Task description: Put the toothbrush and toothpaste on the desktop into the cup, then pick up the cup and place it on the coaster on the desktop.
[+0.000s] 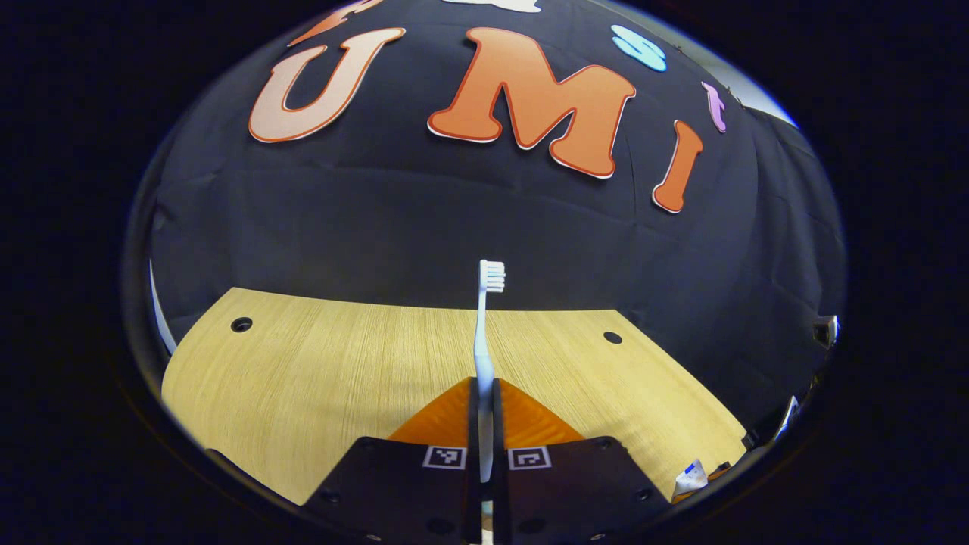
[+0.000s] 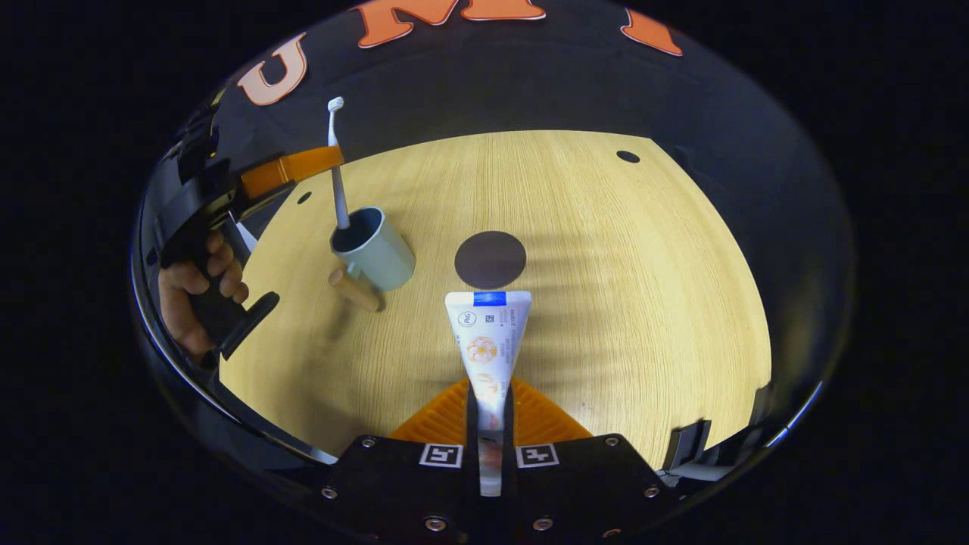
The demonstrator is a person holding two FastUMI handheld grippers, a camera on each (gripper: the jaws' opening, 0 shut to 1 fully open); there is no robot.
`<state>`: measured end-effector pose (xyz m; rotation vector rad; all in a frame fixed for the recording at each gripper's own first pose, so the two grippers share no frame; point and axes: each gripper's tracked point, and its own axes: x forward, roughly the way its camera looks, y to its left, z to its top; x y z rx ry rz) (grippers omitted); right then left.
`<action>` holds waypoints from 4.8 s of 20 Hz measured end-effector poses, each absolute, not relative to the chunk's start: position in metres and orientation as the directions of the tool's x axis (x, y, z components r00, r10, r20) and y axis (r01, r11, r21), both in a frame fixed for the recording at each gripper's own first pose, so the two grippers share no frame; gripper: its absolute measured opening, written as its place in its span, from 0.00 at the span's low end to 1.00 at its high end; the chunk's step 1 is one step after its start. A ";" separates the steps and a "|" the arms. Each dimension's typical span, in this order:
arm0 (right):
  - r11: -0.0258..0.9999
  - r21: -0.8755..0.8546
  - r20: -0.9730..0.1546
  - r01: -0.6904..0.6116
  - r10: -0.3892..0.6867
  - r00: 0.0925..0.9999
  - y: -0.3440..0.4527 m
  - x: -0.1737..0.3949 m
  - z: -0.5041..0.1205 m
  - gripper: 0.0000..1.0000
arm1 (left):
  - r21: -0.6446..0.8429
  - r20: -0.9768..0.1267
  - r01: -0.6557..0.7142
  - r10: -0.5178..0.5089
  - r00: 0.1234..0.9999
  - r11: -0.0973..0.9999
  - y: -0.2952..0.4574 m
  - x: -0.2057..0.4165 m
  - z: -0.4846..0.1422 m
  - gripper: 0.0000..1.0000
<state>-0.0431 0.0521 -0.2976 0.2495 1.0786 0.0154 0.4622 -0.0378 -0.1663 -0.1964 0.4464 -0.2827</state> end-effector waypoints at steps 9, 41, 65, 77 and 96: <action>0.968 0.212 -0.873 0.133 0.127 0.471 0.051 -0.036 -0.282 0.12 | -0.228 -0.473 0.240 -0.323 0.820 0.944 -0.045 0.459 -0.205 0.06; 0.964 0.230 -0.867 0.137 0.139 0.478 0.038 -0.032 -0.278 0.12 | -0.132 -0.600 0.209 -0.246 0.762 0.969 -0.042 0.442 -0.226 0.50; 0.944 0.276 -0.569 -0.178 0.310 0.762 0.100 0.103 -0.214 0.11 | -0.107 -0.538 0.100 -0.142 0.831 0.989 0.056 0.372 -0.158 0.89; 0.896 0.311 -0.358 -0.316 0.418 0.835 0.168 0.177 -0.192 0.11 | -0.087 -0.575 0.063 -0.102 0.812 0.994 0.095 0.334 -0.164 0.88; 0.895 0.277 -0.358 -0.350 0.434 0.827 0.191 0.212 -0.225 0.11 | -0.119 -0.621 0.028 -0.096 0.778 0.992 0.109 0.331 -0.187 0.89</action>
